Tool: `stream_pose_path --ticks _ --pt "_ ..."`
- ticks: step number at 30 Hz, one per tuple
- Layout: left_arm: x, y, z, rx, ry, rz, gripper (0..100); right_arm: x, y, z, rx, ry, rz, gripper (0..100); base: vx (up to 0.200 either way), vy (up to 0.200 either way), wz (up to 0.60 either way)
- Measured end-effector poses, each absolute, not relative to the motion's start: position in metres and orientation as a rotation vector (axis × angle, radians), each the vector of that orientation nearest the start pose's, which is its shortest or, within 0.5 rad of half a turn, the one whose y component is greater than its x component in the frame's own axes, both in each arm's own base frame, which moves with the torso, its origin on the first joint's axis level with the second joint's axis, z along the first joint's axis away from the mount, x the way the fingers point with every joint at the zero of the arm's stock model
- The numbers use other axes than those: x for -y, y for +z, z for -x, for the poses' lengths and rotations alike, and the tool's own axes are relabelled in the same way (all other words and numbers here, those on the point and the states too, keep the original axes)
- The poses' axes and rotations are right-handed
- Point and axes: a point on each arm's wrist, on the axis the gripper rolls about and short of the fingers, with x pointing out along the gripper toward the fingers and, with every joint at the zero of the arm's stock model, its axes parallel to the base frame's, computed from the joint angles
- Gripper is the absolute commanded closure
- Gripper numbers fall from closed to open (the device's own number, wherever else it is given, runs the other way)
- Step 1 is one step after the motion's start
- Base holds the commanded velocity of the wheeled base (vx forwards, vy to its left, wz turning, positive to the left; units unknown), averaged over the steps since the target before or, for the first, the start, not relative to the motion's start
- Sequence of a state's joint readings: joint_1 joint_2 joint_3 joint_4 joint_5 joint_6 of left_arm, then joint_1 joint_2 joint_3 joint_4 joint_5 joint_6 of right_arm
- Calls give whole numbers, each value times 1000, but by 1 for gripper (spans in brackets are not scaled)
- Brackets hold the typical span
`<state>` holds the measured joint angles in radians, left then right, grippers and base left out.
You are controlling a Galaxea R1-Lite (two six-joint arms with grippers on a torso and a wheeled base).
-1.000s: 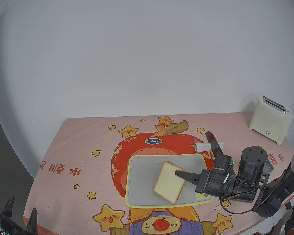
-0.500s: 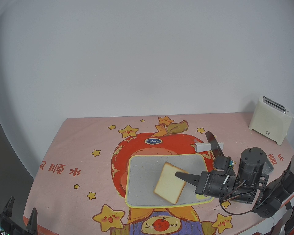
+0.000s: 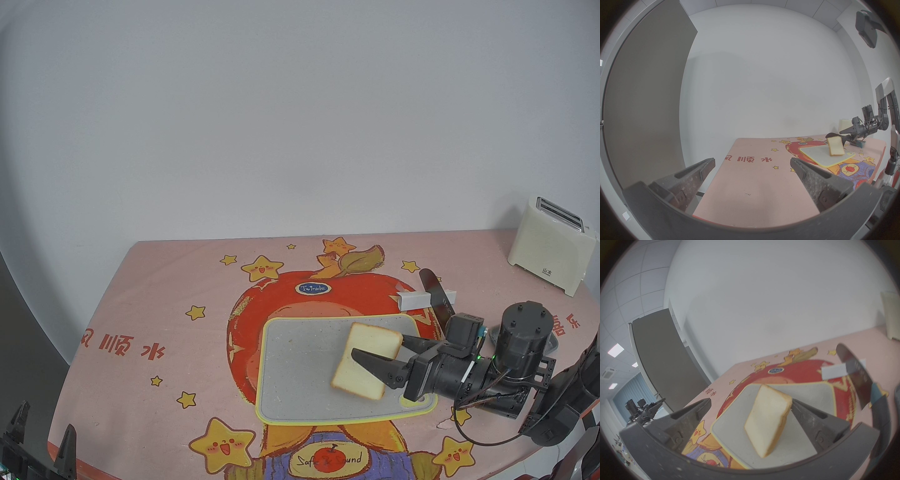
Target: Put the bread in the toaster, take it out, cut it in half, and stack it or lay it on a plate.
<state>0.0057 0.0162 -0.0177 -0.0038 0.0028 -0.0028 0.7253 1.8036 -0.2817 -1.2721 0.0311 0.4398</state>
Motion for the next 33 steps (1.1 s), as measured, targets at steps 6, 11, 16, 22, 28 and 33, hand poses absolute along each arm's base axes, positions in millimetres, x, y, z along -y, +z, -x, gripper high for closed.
stream_pose_path --ticks 6,11,16,22,28,33 --pt "0 81 23 6 8 3 0 -167 89 -177 -415 705 -262 0 0 0 0" --pt "0 81 23 5 8 3 0 -165 83 -173 -447 703 -232 0 0 0 0" --pt "0 81 23 6 9 2 0 -164 79 -170 -471 703 -218 0 0 0 0" --pt "0 81 23 5 9 3 0 -164 72 -173 -487 643 -203 0 0 0 0" --pt "0 81 23 5 9 3 0 -169 72 -177 -484 627 -215 0 0 0 0" --pt "0 81 23 5 9 3 0 -168 71 -176 -489 627 -214 0 0 0 0"
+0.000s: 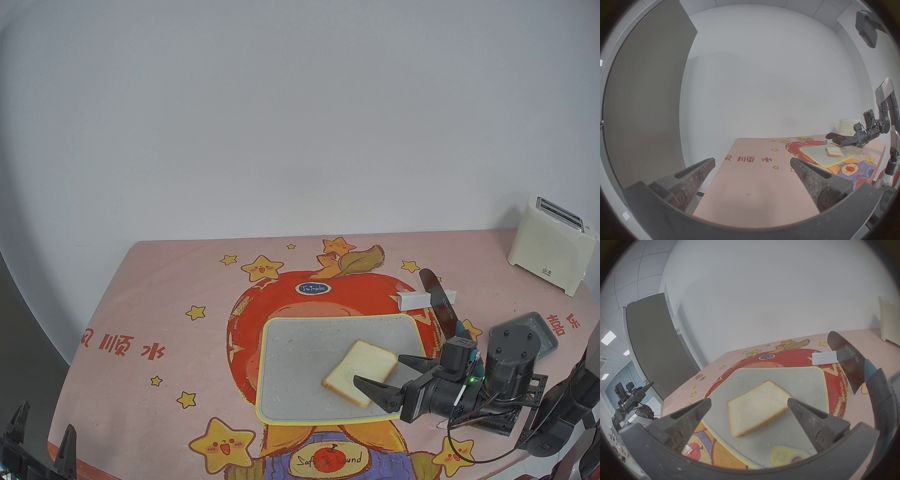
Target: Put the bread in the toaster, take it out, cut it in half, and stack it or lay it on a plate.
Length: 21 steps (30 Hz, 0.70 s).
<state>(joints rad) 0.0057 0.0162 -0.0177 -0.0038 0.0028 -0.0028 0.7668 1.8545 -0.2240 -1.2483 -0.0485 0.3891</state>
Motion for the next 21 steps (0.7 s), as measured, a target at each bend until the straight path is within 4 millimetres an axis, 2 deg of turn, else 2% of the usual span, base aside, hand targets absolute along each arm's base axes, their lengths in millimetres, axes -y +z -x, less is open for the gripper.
stream_pose_path --ticks 14,21 --pt "0 81 23 5 9 3 0 -174 64 -155 -554 708 -197 0 0 0 0" --pt "0 81 23 5 6 2 0 -183 65 -148 -567 745 -228 0 0 0 0"
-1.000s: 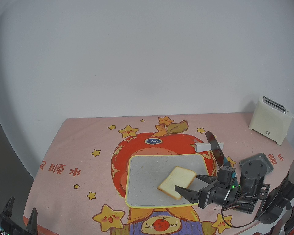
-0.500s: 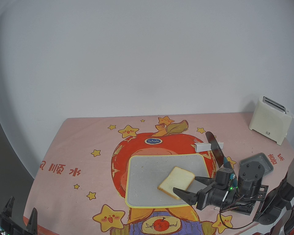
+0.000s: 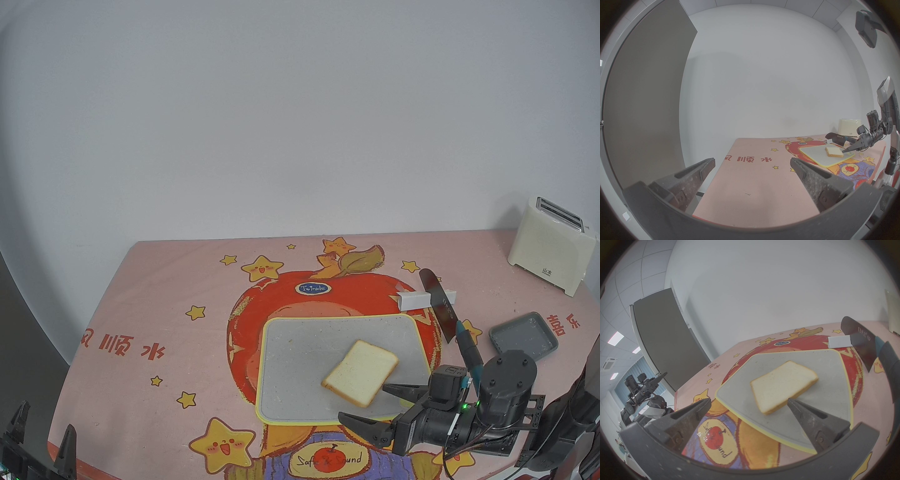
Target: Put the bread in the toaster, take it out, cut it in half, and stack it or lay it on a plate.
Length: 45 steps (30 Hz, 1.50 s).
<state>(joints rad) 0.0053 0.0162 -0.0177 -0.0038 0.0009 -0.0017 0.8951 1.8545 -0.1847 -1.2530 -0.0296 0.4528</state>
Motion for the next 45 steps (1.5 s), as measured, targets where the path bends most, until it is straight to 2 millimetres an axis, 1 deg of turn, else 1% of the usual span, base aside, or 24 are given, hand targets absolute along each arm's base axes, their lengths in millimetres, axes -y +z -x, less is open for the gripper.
stream_pose_path --ticks 8,18,24,28,32,45 --pt "0 81 23 5 7 1 0 -194 67 -153 -563 748 -295 0 0 0 0" --pt "0 81 23 5 6 1 0 -202 68 -157 -557 753 -325 0 0 0 0" --pt "0 81 23 5 6 1 0 -198 78 -154 -551 755 -325 0 0 0 0" --pt "0 81 23 5 6 1 0 -190 77 -150 -612 729 -289 0 0 0 0" --pt "0 81 23 5 5 1 0 -186 79 -149 -622 720 -284 0 0 0 0" --pt "0 81 23 4 4 1 0 -185 75 -157 -629 688 -293 0 0 0 0"
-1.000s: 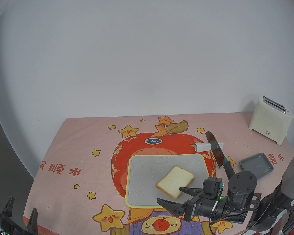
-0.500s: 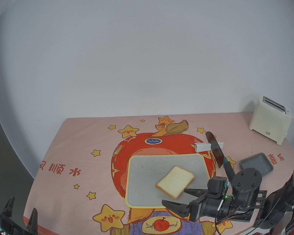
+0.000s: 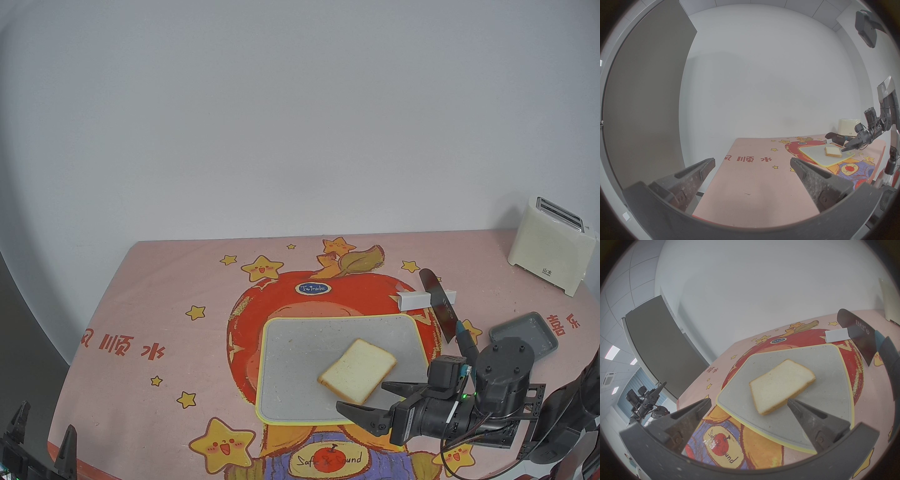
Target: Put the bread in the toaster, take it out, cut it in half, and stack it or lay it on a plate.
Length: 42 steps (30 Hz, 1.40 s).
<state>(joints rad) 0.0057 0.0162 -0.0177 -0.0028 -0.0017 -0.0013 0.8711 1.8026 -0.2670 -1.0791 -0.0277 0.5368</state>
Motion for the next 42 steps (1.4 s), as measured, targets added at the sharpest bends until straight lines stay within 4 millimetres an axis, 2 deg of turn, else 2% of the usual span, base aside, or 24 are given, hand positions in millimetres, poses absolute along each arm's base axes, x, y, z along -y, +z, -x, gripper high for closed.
stream_pose_path --ticks 12,27,31,35,38,42 --pt "0 81 23 4 4 1 0 -192 67 -162 -649 683 -287 0 0 0 0" --pt "0 81 23 4 4 1 0 -201 69 -165 -604 713 -348 0 0 0 0" --pt "0 81 23 4 6 1 0 -197 82 -164 -555 728 -354 0 0 0 0" --pt "0 81 23 5 7 3 0 -188 109 -165 -440 745 -341 0 0 0 0" --pt "0 81 23 5 7 3 0 -174 133 -169 -347 722 -319 0 0 0 0" --pt "0 81 23 5 8 3 0 -155 150 -173 -350 653 -278 0 0 0 0"
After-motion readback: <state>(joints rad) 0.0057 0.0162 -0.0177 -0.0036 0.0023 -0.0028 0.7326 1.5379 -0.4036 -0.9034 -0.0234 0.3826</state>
